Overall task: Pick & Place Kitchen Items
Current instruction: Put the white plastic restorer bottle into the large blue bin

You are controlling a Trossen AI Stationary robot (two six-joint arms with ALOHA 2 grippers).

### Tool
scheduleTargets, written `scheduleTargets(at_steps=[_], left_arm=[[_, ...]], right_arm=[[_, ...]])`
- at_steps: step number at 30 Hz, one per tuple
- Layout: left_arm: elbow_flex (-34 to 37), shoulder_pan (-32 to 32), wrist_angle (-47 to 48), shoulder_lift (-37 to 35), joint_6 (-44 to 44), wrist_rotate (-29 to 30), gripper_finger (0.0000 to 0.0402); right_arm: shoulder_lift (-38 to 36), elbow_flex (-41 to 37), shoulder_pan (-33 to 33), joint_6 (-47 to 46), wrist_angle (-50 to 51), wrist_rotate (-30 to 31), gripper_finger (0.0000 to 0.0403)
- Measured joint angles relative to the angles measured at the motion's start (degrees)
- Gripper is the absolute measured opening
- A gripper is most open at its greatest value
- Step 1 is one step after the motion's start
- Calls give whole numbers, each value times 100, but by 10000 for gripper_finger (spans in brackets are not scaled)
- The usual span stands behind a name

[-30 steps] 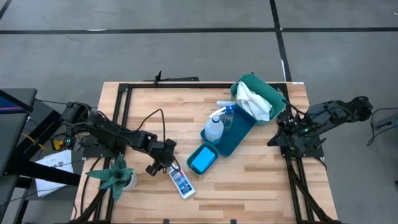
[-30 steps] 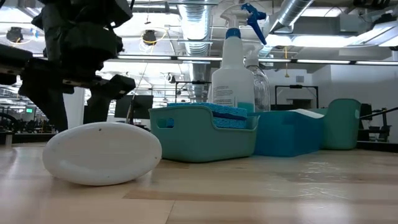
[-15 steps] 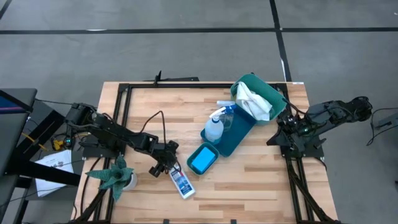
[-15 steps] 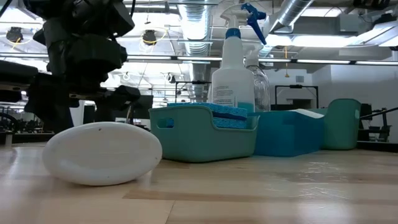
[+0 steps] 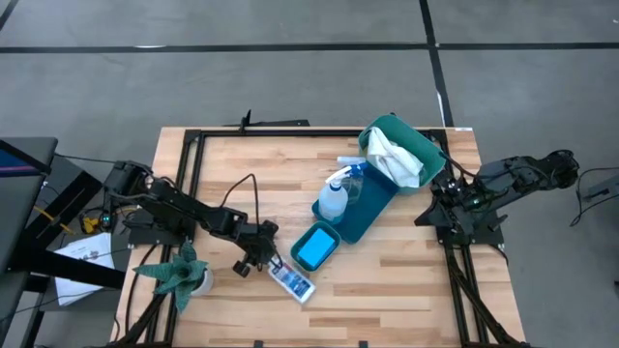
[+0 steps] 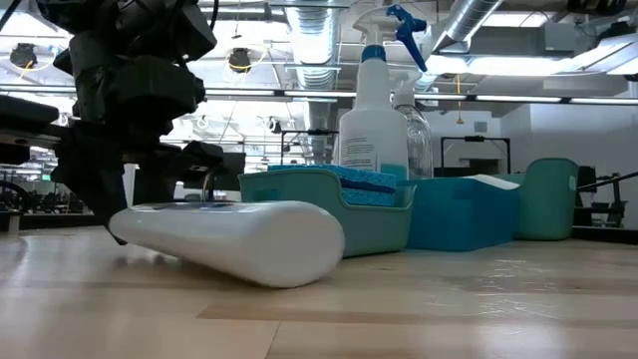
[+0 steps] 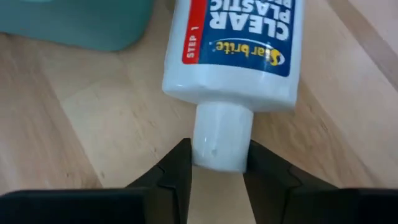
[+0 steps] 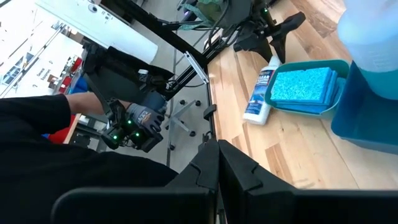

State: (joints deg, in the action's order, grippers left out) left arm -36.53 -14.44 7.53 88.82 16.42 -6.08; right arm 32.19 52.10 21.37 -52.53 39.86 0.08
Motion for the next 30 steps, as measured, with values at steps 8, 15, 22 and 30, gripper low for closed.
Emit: scheduleTargets(at_steps=[8, 15, 22, 30], left_arm=[[-11, -4, 223, -289, -341, 1, 107], [-23, -4, 809, -1032, -342, -19, 107], [-24, -7, 1689, -1659, -464, 6, 107], [-70, -7, 2134, -1933, -621, 39, 107]], right_arm=[[2, 0, 0, 48, 2, 44, 0], [4, 0, 0, 176, 4, 124, 0], [6, 0, 0, 304, -9, 195, 0], [11, 0, 0, 365, -9, 308, 0]])
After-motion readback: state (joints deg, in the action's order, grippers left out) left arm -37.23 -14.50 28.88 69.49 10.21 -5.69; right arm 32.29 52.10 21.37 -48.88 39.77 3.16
